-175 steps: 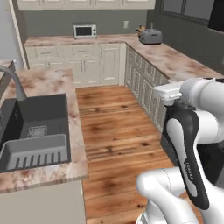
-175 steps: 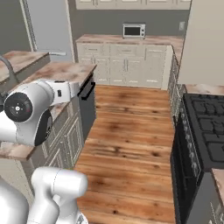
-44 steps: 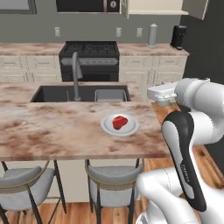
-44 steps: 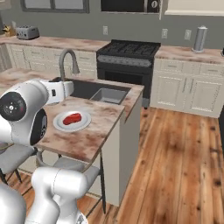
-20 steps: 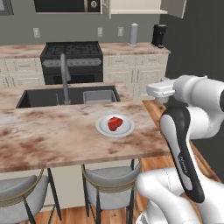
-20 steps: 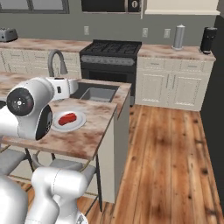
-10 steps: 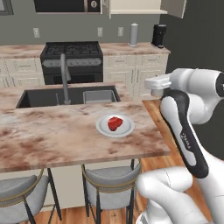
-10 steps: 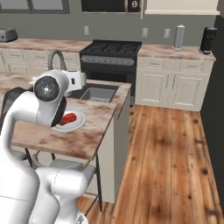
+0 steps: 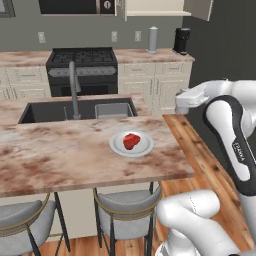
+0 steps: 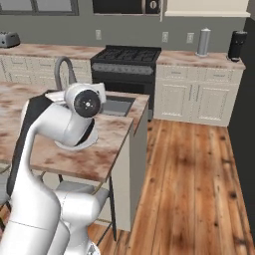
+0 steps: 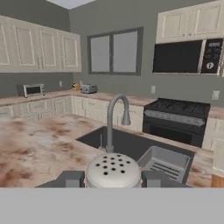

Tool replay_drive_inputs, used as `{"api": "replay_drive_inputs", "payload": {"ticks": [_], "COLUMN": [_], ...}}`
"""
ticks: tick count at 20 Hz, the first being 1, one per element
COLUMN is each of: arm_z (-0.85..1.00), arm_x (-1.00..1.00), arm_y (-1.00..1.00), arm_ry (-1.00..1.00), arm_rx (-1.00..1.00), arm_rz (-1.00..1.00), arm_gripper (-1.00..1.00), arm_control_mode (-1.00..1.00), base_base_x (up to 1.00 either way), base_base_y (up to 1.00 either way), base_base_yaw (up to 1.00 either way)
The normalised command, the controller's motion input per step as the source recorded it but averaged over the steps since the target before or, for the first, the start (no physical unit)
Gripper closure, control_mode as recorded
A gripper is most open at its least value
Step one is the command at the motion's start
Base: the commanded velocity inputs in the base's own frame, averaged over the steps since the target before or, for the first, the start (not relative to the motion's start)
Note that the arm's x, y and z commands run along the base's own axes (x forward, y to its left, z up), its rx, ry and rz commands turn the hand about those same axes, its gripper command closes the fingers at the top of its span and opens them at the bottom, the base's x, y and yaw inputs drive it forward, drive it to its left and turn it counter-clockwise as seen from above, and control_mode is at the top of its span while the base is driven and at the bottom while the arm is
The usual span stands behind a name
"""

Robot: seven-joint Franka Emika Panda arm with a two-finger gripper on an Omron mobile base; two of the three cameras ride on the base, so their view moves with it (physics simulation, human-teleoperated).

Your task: Retrieve the shaker from the cabinet and place it next the steak on a plate on the dining table.

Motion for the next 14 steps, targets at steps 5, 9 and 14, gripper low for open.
{"api": "replay_drive_inputs", "payload": {"ticks": [5,9,14], "arm_z": [-0.32,-0.30,-0.30], "arm_x": [0.01,0.05,0.16], "arm_y": [0.00,0.00,-0.08], "arm_ry": [0.00,-0.01,0.00], "arm_rx": [0.00,0.00,0.00], "arm_rz": [0.17,0.10,0.07], "arm_gripper": [1.00,1.00,1.00], "arm_control_mode": [-1.00,-1.00,-1.00], "base_base_x": [0.00,0.00,0.00], "base_base_y": [0.00,0.00,0.00], "base_base_yaw": [0.00,0.00,0.00]}}
